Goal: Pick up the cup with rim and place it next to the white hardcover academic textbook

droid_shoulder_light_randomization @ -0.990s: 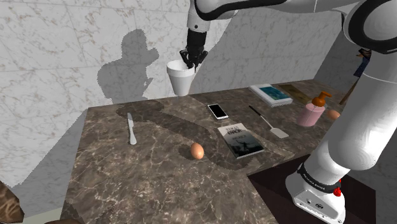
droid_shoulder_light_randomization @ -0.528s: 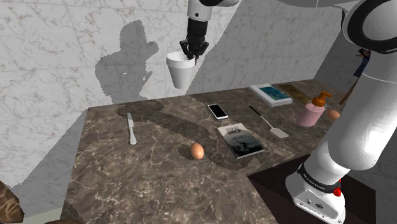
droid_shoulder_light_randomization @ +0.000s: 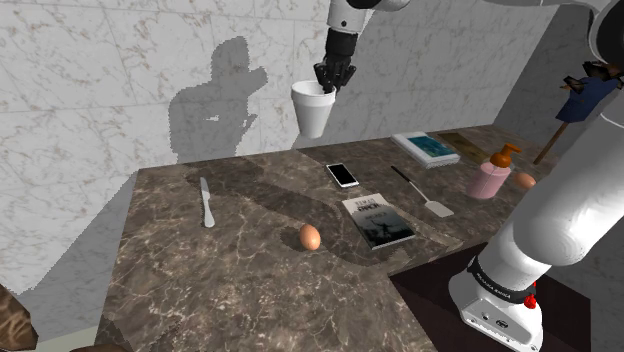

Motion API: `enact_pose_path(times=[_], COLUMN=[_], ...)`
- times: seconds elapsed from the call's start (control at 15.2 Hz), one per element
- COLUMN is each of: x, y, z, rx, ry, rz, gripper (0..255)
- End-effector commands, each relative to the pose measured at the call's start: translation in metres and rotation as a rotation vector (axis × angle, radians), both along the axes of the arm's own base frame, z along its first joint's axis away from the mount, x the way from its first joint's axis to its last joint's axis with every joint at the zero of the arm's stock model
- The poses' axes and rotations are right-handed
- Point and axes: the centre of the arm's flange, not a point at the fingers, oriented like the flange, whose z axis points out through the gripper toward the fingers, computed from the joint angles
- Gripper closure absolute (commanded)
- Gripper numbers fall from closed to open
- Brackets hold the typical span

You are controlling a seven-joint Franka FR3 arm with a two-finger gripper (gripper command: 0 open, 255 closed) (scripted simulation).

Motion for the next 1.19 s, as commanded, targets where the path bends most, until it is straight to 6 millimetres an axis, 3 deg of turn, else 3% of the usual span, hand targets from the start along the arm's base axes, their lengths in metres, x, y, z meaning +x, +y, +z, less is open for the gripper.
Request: enact_pose_path(times=[0.0,1.12], x=[-0.016,-0.149], y=[-0.02,-0.201], z=[0.003,0.003], rx=[0.001,0.001], ry=[-0.001,-0.001], rz=[0.001,0.001], gripper=[255,255])
